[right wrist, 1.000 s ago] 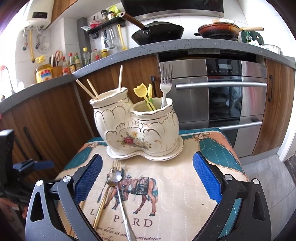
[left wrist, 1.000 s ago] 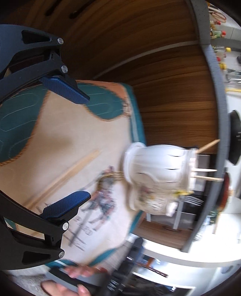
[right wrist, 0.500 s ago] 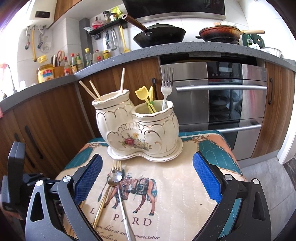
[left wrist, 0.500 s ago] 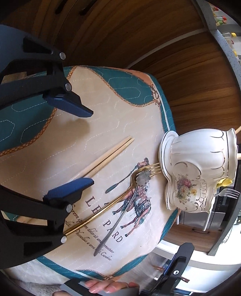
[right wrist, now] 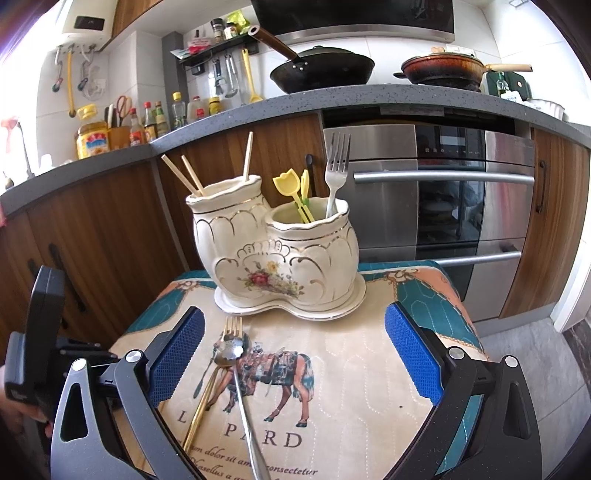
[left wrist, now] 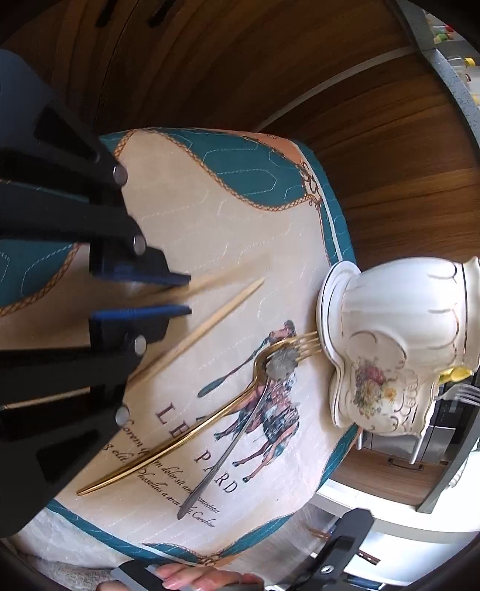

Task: Organize utensils
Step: 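Grasp another chopstick with the left tool while the right tool grasps the flower-handled silver spoon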

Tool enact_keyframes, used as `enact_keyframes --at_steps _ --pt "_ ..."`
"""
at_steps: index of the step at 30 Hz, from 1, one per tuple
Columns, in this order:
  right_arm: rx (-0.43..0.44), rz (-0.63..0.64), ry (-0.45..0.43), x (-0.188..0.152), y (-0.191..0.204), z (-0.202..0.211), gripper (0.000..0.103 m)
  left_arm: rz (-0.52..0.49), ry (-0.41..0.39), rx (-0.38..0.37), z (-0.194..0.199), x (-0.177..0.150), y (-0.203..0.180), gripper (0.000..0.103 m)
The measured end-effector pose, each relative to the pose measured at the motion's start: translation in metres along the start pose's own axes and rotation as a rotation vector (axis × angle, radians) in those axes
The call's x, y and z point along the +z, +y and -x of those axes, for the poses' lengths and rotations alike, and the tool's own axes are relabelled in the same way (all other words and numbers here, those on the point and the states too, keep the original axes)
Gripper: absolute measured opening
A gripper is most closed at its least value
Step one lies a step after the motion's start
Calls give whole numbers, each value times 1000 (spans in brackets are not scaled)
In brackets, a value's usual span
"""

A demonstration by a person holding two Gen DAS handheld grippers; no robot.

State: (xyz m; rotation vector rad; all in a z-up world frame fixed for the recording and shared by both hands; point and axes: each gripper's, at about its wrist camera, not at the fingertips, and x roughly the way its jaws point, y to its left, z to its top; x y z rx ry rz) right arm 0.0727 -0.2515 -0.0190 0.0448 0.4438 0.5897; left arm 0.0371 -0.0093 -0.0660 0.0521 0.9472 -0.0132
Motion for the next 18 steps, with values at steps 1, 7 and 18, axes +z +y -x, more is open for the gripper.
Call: enact_keyframes --at_steps 1,7,18 --pt "3 4 5 0 0 0 97 7 0 0 0 1 3 6" --pt "-33 125 183 -11 12 -25 95 40 -7 -2 1 1 19 6" --pt "17 249 353 -36 47 -55 51 32 -33 -47 7 -10 20 6"
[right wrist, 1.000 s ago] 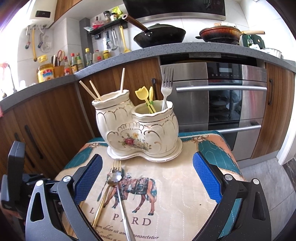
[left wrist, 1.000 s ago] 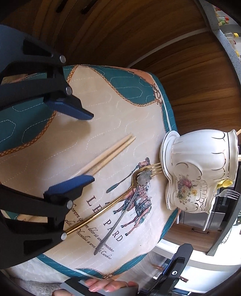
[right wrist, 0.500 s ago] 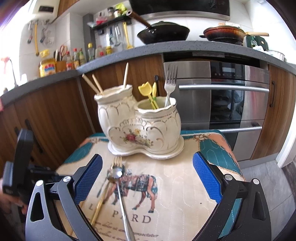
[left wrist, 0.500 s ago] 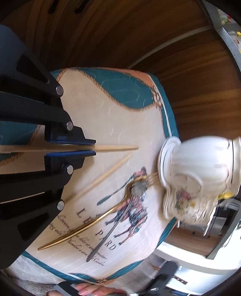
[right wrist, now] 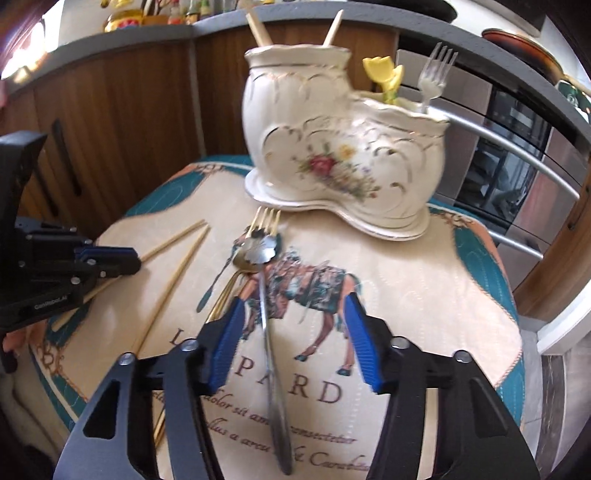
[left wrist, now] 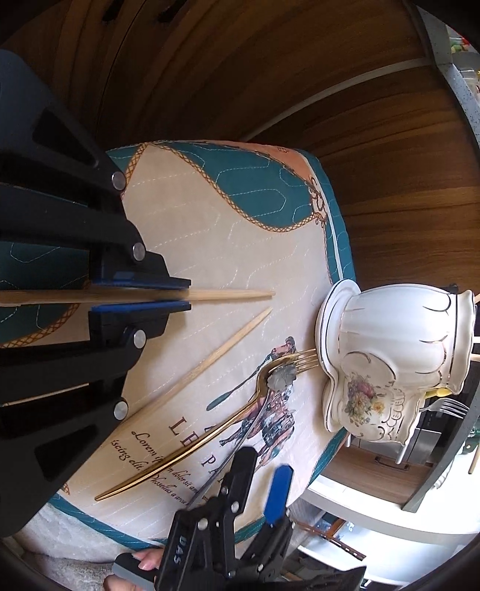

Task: Organize utensils
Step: 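Grasp another chopstick with the left tool while the right tool grasps the flower-handled silver spoon, then lift the chopstick with the left tool while the right tool lifts the spoon toward the holder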

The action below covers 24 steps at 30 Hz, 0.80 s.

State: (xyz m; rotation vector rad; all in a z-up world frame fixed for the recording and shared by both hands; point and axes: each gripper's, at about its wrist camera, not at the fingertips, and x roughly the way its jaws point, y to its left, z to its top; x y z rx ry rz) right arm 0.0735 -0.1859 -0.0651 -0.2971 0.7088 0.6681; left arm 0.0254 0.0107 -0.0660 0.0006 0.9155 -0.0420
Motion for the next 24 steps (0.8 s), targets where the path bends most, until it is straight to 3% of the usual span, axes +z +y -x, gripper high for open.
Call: enact_keyframes --at_steps 4,8,11,16,24 --pt "-11 42 27 4 13 -10 35 3 -9 -17 -2 0 3 6" --pt "-9 63 65 4 18 -23 29 6 -17 -36 -3 0 6 6" --pt "31 35 77 8 13 -27 23 10 -21 -50 -3 0 7 6" --pt "94 3 78 9 11 -28 5 13 -28 -60 -3 -1 9 6" --pt "110 -48 1 8 0 -9 4 33 -51 -84 3 -1 11 6"
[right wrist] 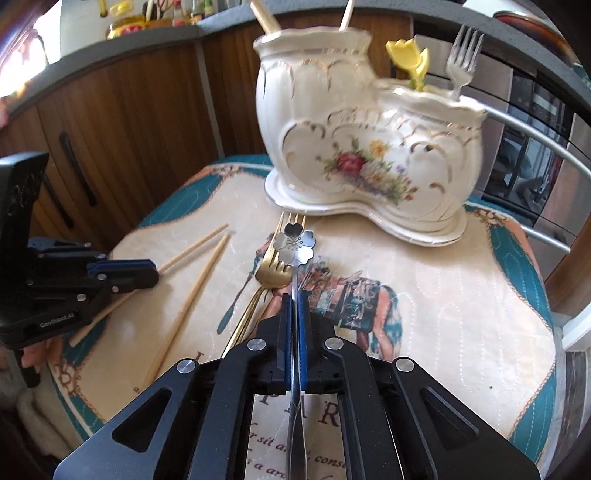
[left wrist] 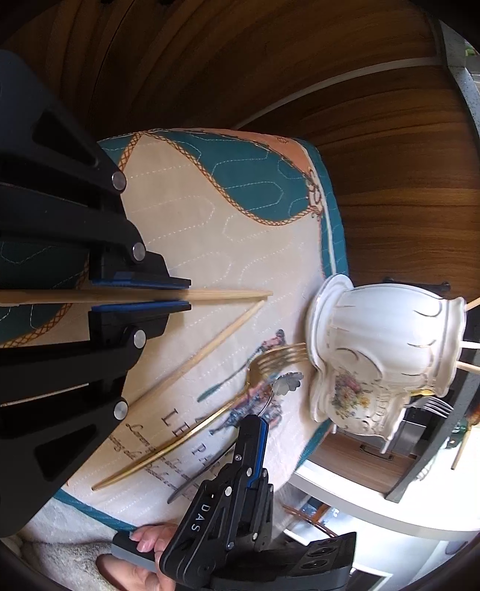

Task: Organize utensils
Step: 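Lift the chopstick with the left tool while the right tool lifts the spoon toward the holder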

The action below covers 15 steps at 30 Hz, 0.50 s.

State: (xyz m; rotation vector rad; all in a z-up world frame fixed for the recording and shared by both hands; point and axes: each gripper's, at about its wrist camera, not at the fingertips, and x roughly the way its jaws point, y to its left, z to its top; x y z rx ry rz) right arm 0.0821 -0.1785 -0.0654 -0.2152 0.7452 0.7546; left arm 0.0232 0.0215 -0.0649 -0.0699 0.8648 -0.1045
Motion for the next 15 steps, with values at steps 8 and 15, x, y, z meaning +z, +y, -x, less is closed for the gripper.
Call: enact_keyframes --at_steps 8,15 --pt "10 -41 -216 9 -10 50 4 -4 -179 -51 36 10 -2 6" --pt "-33 -102 -389 18 -23 86 4 -98 -359 -121 67 25 -28 6"
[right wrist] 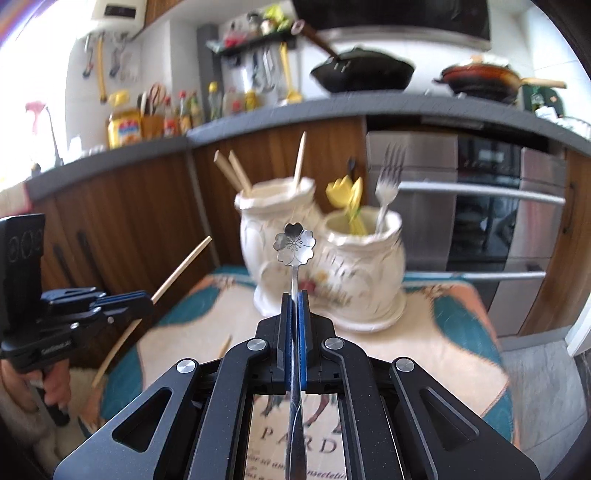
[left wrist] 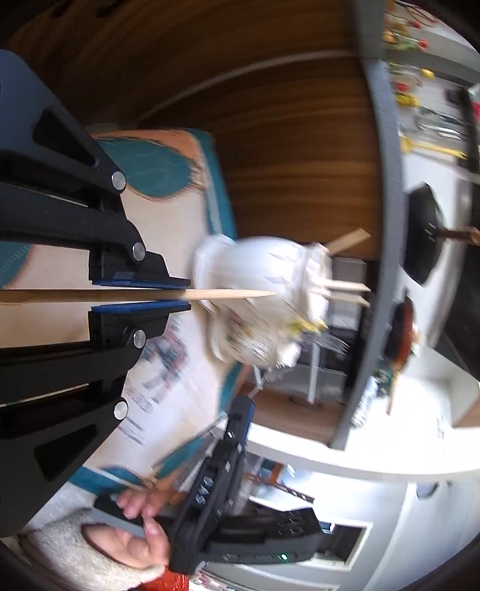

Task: Organize utensils
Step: 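Lift the chopstick with the left tool while the right tool lifts the spoon toward the holder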

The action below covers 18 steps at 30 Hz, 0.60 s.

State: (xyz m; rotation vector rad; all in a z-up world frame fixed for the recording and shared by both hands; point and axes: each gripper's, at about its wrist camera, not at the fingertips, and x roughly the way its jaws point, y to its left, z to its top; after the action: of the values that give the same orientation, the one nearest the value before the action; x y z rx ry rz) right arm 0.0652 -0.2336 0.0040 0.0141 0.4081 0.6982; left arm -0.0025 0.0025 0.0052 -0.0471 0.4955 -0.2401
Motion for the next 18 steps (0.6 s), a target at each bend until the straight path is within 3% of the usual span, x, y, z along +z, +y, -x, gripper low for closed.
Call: enact_keyframes --at_steps 5,10,18 --pt "-31 -39 -116 20 -6 15 4 -22 -114 -77 -9 37 -17 6" --pt "-59 -45 -167 48 -16 14 4 14 -204 -174 -39 73 -23 6" --pt "-67 -55 -220 89 -27 -2 4 38 -244 -125 -66 89 -2 6"
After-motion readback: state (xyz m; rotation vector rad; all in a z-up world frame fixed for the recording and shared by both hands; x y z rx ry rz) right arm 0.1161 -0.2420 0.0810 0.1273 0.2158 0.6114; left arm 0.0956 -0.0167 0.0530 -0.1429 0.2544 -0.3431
